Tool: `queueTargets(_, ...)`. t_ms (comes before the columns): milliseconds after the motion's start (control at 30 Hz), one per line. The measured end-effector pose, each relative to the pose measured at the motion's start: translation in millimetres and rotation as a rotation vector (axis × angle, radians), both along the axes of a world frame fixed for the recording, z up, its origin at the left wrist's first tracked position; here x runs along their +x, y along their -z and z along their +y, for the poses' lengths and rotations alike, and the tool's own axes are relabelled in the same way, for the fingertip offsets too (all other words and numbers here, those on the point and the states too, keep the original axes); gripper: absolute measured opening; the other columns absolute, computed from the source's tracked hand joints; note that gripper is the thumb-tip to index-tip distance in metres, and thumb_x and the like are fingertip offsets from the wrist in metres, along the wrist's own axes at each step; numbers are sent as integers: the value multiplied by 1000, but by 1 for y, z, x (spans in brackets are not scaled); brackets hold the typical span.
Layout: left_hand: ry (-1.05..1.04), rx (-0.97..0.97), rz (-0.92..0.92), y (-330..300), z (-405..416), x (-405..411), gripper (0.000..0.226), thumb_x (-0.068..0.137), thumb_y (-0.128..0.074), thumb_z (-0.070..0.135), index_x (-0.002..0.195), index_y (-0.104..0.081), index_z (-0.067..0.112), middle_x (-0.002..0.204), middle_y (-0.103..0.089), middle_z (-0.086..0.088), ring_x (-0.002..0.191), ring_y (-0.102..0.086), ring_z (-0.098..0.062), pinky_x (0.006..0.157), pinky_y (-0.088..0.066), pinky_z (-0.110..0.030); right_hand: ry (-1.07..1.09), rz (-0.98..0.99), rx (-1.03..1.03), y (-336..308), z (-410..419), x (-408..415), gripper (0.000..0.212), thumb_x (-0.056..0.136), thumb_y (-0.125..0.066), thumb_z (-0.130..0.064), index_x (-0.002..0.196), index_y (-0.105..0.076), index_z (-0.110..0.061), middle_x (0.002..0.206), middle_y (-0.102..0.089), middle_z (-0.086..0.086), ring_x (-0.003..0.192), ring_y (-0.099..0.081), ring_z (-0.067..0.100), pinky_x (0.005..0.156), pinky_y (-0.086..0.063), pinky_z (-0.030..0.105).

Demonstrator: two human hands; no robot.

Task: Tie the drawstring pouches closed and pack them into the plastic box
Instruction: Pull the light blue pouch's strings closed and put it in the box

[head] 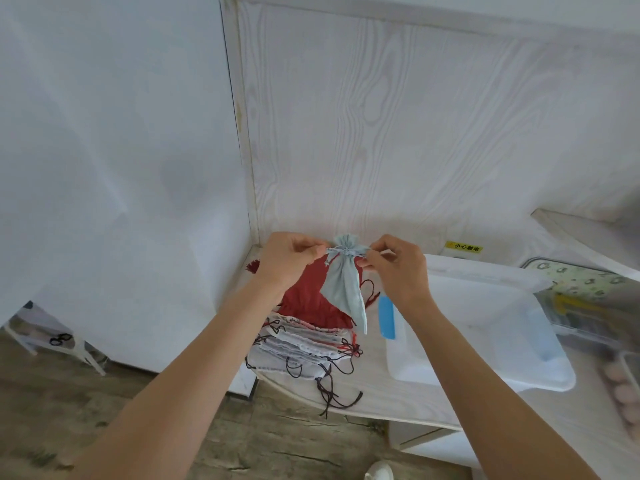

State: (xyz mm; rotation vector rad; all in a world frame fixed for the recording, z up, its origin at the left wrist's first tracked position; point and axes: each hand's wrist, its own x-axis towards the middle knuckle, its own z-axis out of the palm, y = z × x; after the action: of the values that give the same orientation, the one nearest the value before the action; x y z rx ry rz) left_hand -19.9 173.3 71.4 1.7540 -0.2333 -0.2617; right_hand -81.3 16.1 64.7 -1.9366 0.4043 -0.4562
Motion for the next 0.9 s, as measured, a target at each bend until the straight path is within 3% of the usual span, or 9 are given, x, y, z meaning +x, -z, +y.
queueTargets(100, 34, 4, 37, 2, -2, -1, 9, 86, -63, 5, 90, -70, 8, 75, -64, 3, 74, -59, -8, 78, -46, -20, -9, 29, 98, 2, -4, -1, 15, 84, -60, -2, 70, -61, -5, 72, -70, 10, 70, -70, 17, 74, -58, 32)
queueTargets(167, 38, -11, 75, 2, -5, -4, 8, 88, -61, 7, 88, -68, 12, 80, -64, 3, 78, -58, -5, 72, -45, -17, -30, 78, 151, 2, -7, -3, 10, 85, -60, -5, 76, -63, -3, 84, -70, 7, 79, -68, 17, 76, -58, 31)
queueTargets(233, 39, -59, 130, 2, -10, -7, 11, 90, -59, 9, 84, -66, 16, 83, -65, 1, 80, -58, -7, 67, -43, -19, -61, 122, 274, -1, -9, -5, 9, 88, -55, -6, 82, -59, -1, 101, -66, 3, 90, -65, 18, 70, -58, 28)
queueTargets(333, 79, -94, 112, -2, -25, -10, 16, 90, -58, 7, 80, -65, 19, 79, -65, 0, 78, -60, -9, 65, -49, -16, -159, 167, 503, -13, -10, -9, 6, 91, -50, -9, 96, -45, -9, 93, -61, 6, 80, -64, 16, 57, -54, 24)
queueTargets(467, 107, -69, -34, -12, -46, -10, 9, 86, -62, 6, 86, -70, 10, 72, -64, 5, 62, -59, 2, 60, -47, -8, -185, 205, 314, -18, -20, -13, 47, 84, -67, -11, 121, -40, -20, 106, -59, 11, 81, -65, 15, 65, -58, 27)
queueTargets(533, 148, -13, -126, -17, -58, -13, 12, 85, -64, 9, 95, -69, 11, 80, -64, 5, 71, -59, -3, 63, -46, -7, -152, 178, 227, -19, -32, -18, 48, 83, -67, -8, 122, -41, -17, 107, -59, 12, 80, -62, 12, 66, -56, 23)
queueTargets(667, 401, 214, -290, -26, -86, -20, 47, 84, -67, 24, 128, -51, 28, 113, -52, 8, 98, -51, -5, 88, -41, -20, -165, 198, 131, -24, -64, -30, 56, 77, -72, -7, 120, -37, -18, 98, -64, 10, 79, -61, 11, 62, -47, 12)
queueTargets(767, 532, 323, -401, -34, -114, -26, 36, 82, -68, 32, 116, -62, 20, 100, -61, 9, 86, -55, 1, 78, -40, -17, -157, 237, 117, -26, -90, -41, 57, 74, -76, -10, 117, -40, -16, 97, -66, 10, 82, -63, 15, 65, -46, 15)
queueTargets(900, 342, 209, -349, -35, -154, -37, 27, 79, -71, 35, 92, -60, 14, 79, -60, 9, 67, -55, 0, 59, -42, -7, -231, 427, -74, -16, -133, -62, 28, 78, -71, -14, 100, -59, -1, 85, -60, 8, 72, -53, 16, 63, -37, 19)
